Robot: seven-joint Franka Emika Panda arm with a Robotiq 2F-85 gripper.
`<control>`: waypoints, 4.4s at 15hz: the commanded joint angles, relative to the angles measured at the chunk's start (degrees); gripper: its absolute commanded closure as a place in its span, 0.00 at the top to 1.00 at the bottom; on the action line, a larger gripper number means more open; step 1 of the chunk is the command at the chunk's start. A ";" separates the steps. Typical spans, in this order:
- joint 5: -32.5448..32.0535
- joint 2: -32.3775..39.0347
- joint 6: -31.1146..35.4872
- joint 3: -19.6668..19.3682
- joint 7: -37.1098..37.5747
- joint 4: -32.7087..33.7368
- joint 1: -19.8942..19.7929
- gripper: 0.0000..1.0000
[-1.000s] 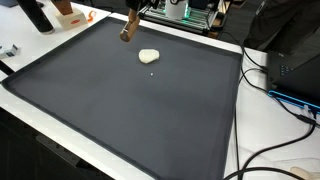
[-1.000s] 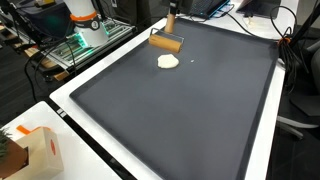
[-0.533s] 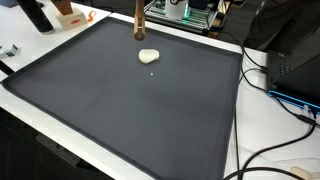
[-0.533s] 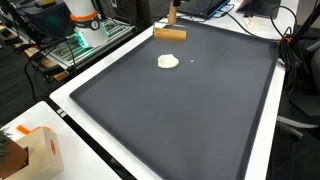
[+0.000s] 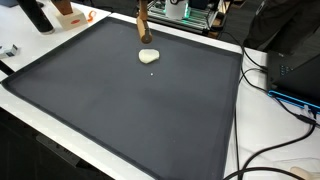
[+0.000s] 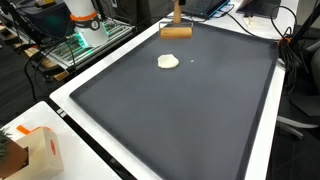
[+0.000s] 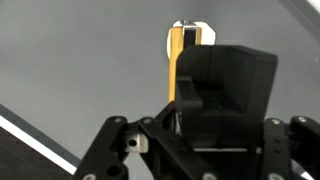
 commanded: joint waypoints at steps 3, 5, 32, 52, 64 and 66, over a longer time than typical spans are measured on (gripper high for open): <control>11.75 -1.39 8.79 -0.15 -18.99 -4.65 0.33 0.19; 19.12 -1.35 8.77 -0.39 -26.73 -5.41 0.33 0.19; 36.91 10.72 -8.27 -0.88 -44.91 -2.13 -4.73 0.19; 30.65 12.61 -10.36 -0.92 -30.35 -0.55 -5.56 0.19; 31.18 14.37 -9.41 -0.97 -31.83 -0.59 -7.24 0.19; 31.44 14.54 -9.47 -0.98 -31.64 -0.60 -7.49 0.19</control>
